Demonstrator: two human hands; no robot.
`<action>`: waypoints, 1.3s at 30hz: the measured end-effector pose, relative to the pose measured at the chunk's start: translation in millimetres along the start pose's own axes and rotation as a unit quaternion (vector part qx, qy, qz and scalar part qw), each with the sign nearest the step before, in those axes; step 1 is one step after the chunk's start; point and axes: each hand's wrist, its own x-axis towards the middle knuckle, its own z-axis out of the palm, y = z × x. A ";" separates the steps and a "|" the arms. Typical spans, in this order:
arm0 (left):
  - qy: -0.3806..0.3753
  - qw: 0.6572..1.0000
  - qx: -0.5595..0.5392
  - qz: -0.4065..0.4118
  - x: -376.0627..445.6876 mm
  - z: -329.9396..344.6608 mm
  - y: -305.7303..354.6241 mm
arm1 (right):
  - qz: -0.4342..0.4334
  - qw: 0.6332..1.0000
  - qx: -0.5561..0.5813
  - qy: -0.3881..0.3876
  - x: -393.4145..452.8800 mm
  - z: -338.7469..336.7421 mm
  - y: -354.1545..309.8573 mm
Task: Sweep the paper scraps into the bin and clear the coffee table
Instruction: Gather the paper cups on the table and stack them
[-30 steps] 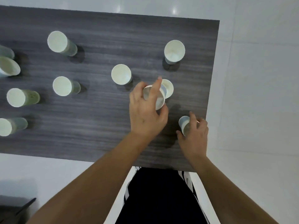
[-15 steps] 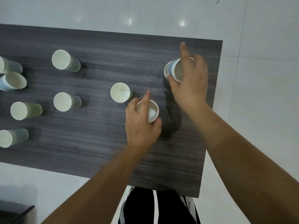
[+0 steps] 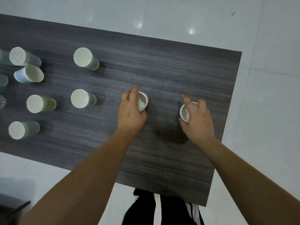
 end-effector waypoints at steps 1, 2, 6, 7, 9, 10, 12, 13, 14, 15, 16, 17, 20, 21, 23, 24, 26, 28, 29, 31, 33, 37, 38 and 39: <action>-0.011 1.000 0.004 -0.005 -3.0 -0.6 -4.2 | 0.001 1.000 -0.002 -0.011 -8.9 3.6 -3.3; -0.025 1.000 0.010 -0.009 -8.7 -1.9 -9.8 | 0.002 1.000 0.001 -0.020 -16.8 7.9 -8.8; -0.052 0.998 0.026 -0.004 -47.0 -14.6 -45.2 | -0.004 0.998 0.019 -0.062 -35.4 32.0 -52.3; -0.054 0.998 0.032 -0.003 -55.8 -19.3 -58.1 | -0.011 0.997 0.018 -0.074 -35.6 39.7 -67.2; -0.057 0.998 0.032 -0.015 -70.1 -31.7 -87.3 | -0.041 0.994 0.007 -0.099 -31.9 56.2 -101.2; -0.058 0.998 0.025 -0.021 -76.2 -39.6 -103.0 | -0.057 0.992 0.006 -0.112 -28.5 64.3 -120.0; -0.059 0.998 0.022 -0.024 -85.3 -58.5 -136.1 | -0.073 0.989 0.032 -0.124 -19.6 78.0 -162.3; -0.055 0.998 0.027 -0.025 -88.0 -69.0 -152.9 | -0.077 0.989 0.056 -0.111 -15.9 82.6 -184.1; -0.048 0.998 0.029 -0.031 -89.3 -80.6 -169.5 | -0.086 0.990 0.082 -0.079 -13.5 86.3 -206.2; -0.039 0.998 0.027 -0.043 -89.3 -93.4 -184.5 | -0.100 0.989 0.105 -0.031 -12.1 89.1 -227.8; -0.025 0.998 0.020 -0.057 -87.2 -107.3 -197.6 | -0.114 0.986 0.123 0.023 -10.6 91.0 -248.9; -0.006 0.998 0.013 -0.068 -83.7 -121.8 -209.1 | -0.124 0.980 0.138 0.069 -8.5 92.8 -269.0; 0.075 0.995 0.015 -0.070 -65.0 -162.9 -230.1 | -0.137 0.974 0.137 0.115 6.8 100.1 -315.5; 0.108 0.991 0.015 -0.070 -56.0 -175.6 -233.9 | -0.136 0.979 0.113 0.101 14.4 104.1 -325.8; 0.168 0.982 0.001 -0.081 -35.8 -198.2 -238.0 | -0.129 0.990 0.028 0.040 28.4 115.0 -337.2; 0.191 0.978 -0.010 -0.088 -24.8 -207.7 -239.5 | -0.125 0.992 -0.013 0.008 34.3 121.1 -339.2; 0.218 0.971 -0.020 -0.092 -3.4 -221.7 -243.7 | -0.104 0.993 -0.031 -0.039 43.7 131.9 -339.0; 0.219 0.972 -0.001 -0.087 15.5 -229.2 -251.4 | -0.071 0.996 -0.008 -0.052 47.6 138.0 -339.9; 0.207 0.974 0.016 -0.086 23.3 -230.6 -257.2 | -0.052 0.998 0.011 -0.042 47.9 137.9 -341.4; 0.162 0.981 0.053 -0.093 33.7 -228.9 -272.4 | -0.031 0.996 0.072 0.046 46.9 130.9 -347.9; 0.105 0.987 0.070 -0.102 38.0 -222.0 -288.0 | -0.049 0.972 0.121 0.197 51.5 115.5 -356.3; 0.053 0.994 -0.007 -0.096 46.1 -210.2 -303.3 | -0.094 0.927 0.129 0.340 97.6 83.7 -364.6; 0.054 0.994 -0.019 -0.094 48.5 -209.8 -303.7 | -0.094 0.938 0.101 0.317 111.1 80.1 -365.1; 0.056 0.994 -0.026 -0.094 49.9 -210.2 -303.3 | -0.091 0.956 0.067 0.272 122.8 79.3 -364.2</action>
